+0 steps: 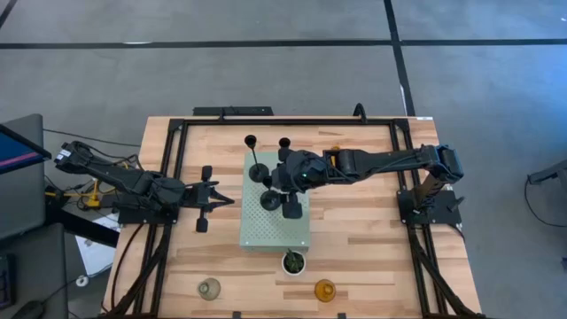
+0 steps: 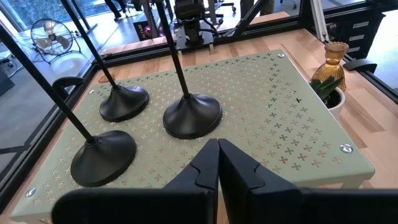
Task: Pick & Place candle stick holders
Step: Put the black candle holder on the shelf, then put the top yellow candle holder on the shelf
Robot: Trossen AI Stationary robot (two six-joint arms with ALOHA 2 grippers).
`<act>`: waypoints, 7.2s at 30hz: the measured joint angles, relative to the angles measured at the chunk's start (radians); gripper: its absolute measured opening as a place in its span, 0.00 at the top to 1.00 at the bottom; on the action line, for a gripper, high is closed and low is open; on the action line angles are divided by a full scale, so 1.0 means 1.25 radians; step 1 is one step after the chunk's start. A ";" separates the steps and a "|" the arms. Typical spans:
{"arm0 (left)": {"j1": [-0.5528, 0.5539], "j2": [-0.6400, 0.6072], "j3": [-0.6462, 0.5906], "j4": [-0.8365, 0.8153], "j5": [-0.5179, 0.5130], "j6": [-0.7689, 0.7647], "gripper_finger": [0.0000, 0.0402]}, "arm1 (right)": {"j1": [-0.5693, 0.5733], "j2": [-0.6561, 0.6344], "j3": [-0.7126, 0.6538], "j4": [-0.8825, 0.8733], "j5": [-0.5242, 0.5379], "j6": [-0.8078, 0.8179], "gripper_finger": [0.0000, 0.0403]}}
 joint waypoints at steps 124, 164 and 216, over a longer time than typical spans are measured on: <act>0.091 0.625 0.099 0.581 -0.055 -0.174 0.99 | 0.045 -0.128 -0.633 0.711 -0.081 0.124 1.00; -0.107 0.436 0.099 0.387 -0.422 -0.053 0.99 | 0.077 -0.316 -0.673 0.496 0.100 0.097 1.00; -0.143 -0.080 -0.203 0.200 -0.510 -0.077 0.98 | -0.074 -0.508 -0.948 0.335 0.339 0.531 1.00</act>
